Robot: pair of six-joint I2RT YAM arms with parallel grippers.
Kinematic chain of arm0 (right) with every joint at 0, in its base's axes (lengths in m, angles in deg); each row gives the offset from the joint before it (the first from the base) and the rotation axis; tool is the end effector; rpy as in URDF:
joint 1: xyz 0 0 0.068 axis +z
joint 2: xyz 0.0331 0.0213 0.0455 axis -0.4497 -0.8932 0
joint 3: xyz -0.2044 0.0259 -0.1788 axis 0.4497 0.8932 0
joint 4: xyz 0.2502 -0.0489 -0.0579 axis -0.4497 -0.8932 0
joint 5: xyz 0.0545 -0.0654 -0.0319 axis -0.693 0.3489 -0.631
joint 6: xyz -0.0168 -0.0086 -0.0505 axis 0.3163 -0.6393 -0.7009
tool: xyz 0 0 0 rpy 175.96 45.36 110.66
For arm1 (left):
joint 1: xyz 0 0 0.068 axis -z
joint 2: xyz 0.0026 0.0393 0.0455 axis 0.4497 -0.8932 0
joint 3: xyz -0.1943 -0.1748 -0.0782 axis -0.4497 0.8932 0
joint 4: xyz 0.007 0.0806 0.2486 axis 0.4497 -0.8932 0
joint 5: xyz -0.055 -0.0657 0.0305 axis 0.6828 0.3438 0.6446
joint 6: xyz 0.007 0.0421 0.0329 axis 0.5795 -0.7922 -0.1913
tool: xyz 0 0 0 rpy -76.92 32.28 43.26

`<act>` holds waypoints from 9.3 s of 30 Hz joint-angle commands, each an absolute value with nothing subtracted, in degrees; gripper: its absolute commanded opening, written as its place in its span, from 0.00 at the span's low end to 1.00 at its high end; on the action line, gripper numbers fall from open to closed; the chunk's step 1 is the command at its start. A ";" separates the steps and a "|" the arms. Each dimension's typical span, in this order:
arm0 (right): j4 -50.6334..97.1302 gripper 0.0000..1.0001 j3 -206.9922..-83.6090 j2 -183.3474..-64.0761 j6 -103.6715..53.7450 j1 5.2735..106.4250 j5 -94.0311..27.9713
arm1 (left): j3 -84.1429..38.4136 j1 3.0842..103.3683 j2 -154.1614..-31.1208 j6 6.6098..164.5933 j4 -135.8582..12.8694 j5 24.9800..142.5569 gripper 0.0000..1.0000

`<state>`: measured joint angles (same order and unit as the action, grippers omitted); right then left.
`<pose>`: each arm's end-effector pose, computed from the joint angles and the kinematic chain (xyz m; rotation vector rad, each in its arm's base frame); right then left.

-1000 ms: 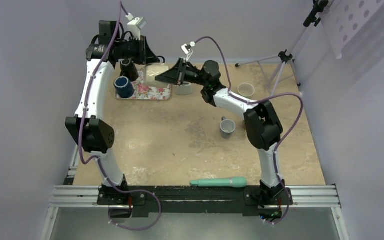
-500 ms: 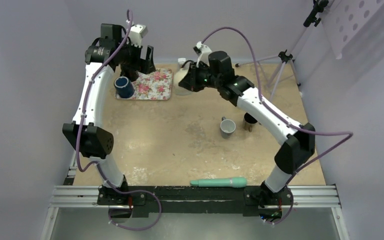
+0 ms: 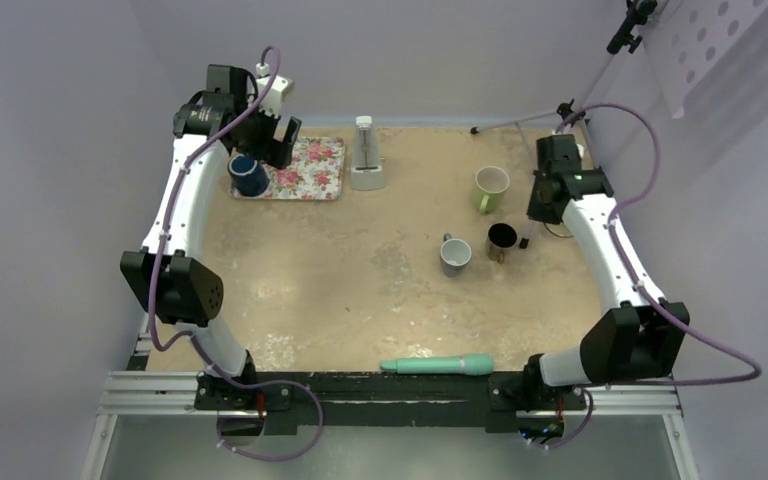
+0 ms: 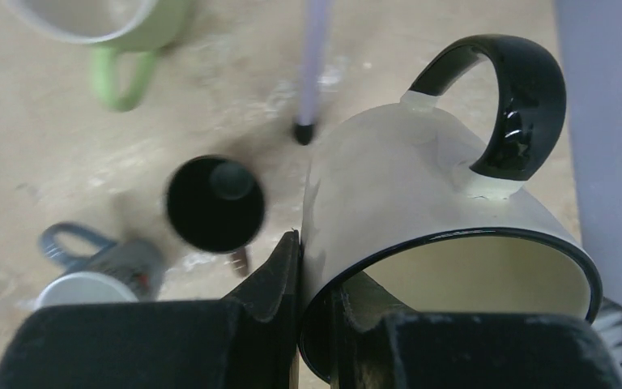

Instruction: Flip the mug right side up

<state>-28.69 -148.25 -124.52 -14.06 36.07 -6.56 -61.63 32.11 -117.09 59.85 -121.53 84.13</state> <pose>0.2892 0.0360 0.3315 0.3071 2.4648 -0.2215 0.3667 -0.0399 0.3999 0.4737 2.3315 -0.1068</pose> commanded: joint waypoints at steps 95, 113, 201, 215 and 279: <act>-14.83 0.56 -146.49 -125.05 -24.56 9.68 -28.73 | -77.59 31.17 -145.46 61.40 -109.77 96.36 0.78; -16.79 0.56 -145.48 -122.82 -25.15 10.11 -27.79 | -67.86 29.14 -148.05 84.52 -106.19 110.28 0.59; -17.30 0.00 -193.52 -160.03 -17.64 73.41 -19.46 | -33.53 50.72 -90.75 -43.60 -122.71 80.24 0.98; -5.82 0.00 -169.04 -150.09 -15.56 55.86 -21.78 | -53.04 49.27 -100.30 0.95 -136.22 83.64 1.00; -16.14 0.50 -160.46 -140.11 -17.62 49.64 -19.97 | -69.05 26.82 -148.34 77.04 -105.62 74.93 0.00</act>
<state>-15.14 -159.79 -143.80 -16.84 49.53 -20.39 -74.94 27.96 -156.87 76.09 -104.70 72.79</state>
